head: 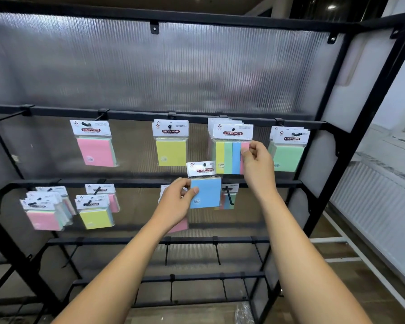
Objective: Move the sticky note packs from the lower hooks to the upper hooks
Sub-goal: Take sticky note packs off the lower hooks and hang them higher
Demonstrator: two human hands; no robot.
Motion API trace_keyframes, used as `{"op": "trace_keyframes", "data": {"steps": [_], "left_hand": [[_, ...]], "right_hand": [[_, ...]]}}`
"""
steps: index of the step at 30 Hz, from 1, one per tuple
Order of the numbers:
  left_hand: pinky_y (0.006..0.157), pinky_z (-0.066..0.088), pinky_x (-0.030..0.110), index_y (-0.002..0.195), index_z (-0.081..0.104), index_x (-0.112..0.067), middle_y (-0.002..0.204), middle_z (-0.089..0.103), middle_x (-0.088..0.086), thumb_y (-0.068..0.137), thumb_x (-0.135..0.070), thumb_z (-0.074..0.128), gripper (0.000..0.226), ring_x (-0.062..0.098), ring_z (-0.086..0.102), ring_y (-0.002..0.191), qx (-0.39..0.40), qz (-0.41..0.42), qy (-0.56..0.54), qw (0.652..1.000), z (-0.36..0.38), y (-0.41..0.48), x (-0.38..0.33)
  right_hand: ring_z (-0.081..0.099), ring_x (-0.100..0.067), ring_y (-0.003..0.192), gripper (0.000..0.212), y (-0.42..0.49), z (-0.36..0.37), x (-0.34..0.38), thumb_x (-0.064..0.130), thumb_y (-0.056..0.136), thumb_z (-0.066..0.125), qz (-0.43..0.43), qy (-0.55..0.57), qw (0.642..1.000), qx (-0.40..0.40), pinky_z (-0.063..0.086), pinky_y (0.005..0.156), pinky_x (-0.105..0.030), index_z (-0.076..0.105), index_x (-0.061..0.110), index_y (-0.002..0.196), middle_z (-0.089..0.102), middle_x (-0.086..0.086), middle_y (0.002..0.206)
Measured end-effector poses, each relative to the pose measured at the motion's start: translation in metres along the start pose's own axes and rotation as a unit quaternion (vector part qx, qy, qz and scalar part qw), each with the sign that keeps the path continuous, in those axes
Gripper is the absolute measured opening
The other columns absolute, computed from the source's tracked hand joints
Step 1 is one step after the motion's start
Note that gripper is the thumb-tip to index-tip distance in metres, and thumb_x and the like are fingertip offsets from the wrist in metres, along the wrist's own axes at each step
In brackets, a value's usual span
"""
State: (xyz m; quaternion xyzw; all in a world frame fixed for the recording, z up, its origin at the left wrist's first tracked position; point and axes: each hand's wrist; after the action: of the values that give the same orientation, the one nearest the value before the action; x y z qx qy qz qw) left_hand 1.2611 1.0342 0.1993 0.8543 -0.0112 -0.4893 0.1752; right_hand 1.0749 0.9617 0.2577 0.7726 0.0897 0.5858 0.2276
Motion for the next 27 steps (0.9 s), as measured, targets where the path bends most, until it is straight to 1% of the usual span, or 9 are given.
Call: {"op": "trace_keyframes", "data": {"steps": [3, 5, 10, 12, 16, 21, 25, 27], "left_hand": [[0.062, 0.039, 0.017, 0.101, 0.061, -0.011, 0.098, 0.061, 0.001, 0.097, -0.024, 0.055, 0.015, 0.003, 0.051, 0.075, -0.002, -0.003, 0.001, 1.000, 0.0002, 0.0006, 0.0008], [0.061, 0.038, 0.015, 0.101, 0.061, -0.011, 0.097, 0.061, 0.000, 0.097, -0.024, 0.055, 0.015, 0.003, 0.051, 0.074, -0.002, -0.006, -0.001, 1.000, 0.0003, 0.0005, 0.0002], [0.061, 0.038, 0.017, 0.101, 0.062, -0.012, 0.095, 0.060, -0.001, 0.097, -0.023, 0.055, 0.014, 0.002, 0.049, 0.072, -0.003, -0.004, -0.003, 1.000, 0.0007, 0.0011, 0.0002], [0.061, 0.038, 0.016, 0.101, 0.062, -0.012, 0.096, 0.060, -0.001, 0.097, -0.023, 0.055, 0.014, 0.002, 0.050, 0.073, -0.002, -0.004, -0.003, 1.000, 0.0007, 0.0011, 0.0001], [0.059, 0.038, 0.014, 0.100, 0.061, -0.013, 0.096, 0.060, -0.002, 0.097, -0.024, 0.055, 0.013, 0.001, 0.050, 0.074, -0.008, -0.004, 0.002, 1.000, 0.0008, -0.0001, -0.0002], [0.064, 0.040, 0.020, 0.101, 0.061, -0.013, 0.099, 0.061, -0.001, 0.097, -0.024, 0.055, 0.014, 0.002, 0.052, 0.078, -0.008, -0.005, 0.005, 1.000, 0.0017, -0.0007, 0.0002], [0.058, 0.038, 0.012, 0.099, 0.061, -0.014, 0.096, 0.060, -0.002, 0.097, -0.023, 0.055, 0.012, 0.000, 0.050, 0.074, -0.009, 0.001, 0.006, 1.000, 0.0020, 0.0000, -0.0002], [0.058, 0.038, 0.009, 0.096, 0.061, -0.014, 0.093, 0.059, -0.003, 0.097, -0.021, 0.055, 0.009, -0.003, 0.049, 0.069, -0.010, 0.008, 0.005, 1.000, 0.0020, 0.0002, -0.0009]], "right_hand": [[0.059, -0.019, 0.098, 0.018, 0.0039, 0.0005, -0.0015, 0.026, 0.101, 0.046, 0.000, -0.009, 1.000, 0.002, 0.047, 0.083, -0.033, 0.058, 0.017, 0.112, 0.064, 0.002, 0.103], [0.060, -0.021, 0.097, 0.017, 0.0067, 0.0012, -0.0032, 0.026, 0.101, 0.046, 0.005, -0.016, 1.000, 0.005, 0.048, 0.083, -0.036, 0.057, 0.019, 0.112, 0.065, 0.002, 0.102], [0.061, -0.022, 0.098, 0.027, 0.0106, 0.0029, -0.0046, 0.031, 0.101, 0.046, 0.021, -0.025, 0.999, 0.009, 0.051, 0.088, -0.042, 0.060, 0.014, 0.116, 0.067, -0.001, 0.103], [0.061, -0.022, 0.097, 0.026, 0.0106, 0.0028, -0.0054, 0.032, 0.101, 0.046, 0.023, -0.027, 0.999, 0.011, 0.051, 0.088, -0.042, 0.060, 0.014, 0.115, 0.067, 0.000, 0.101], [0.062, -0.020, 0.100, 0.026, 0.0076, 0.0009, -0.0051, 0.029, 0.101, 0.046, 0.013, -0.010, 1.000, 0.007, 0.051, 0.086, -0.037, 0.060, 0.014, 0.117, 0.067, 0.002, 0.104], [0.062, -0.017, 0.099, 0.026, 0.0051, -0.0012, -0.0017, 0.029, 0.102, 0.045, -0.002, 0.007, 1.000, 0.002, 0.049, 0.081, -0.030, 0.059, 0.014, 0.119, 0.067, 0.002, 0.106], [0.059, -0.014, 0.095, 0.023, 0.0048, -0.0042, -0.0031, 0.027, 0.102, 0.045, -0.003, 0.008, 1.000, -0.003, 0.045, 0.073, -0.019, 0.058, 0.015, 0.117, 0.064, 0.004, 0.103], [0.059, -0.013, 0.096, 0.025, 0.0062, -0.0047, -0.0056, 0.026, 0.102, 0.045, 0.000, 0.007, 1.000, -0.004, 0.043, 0.072, -0.018, 0.059, 0.013, 0.118, 0.065, 0.004, 0.104]]}}
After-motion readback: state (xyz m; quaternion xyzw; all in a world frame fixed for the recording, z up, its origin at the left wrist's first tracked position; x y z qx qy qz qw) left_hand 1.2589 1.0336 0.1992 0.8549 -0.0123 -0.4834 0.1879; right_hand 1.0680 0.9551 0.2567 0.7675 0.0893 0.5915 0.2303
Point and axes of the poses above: each hand's wrist, its own y-axis towards the middle knuckle, its own z-axis out of the palm, x = y × z
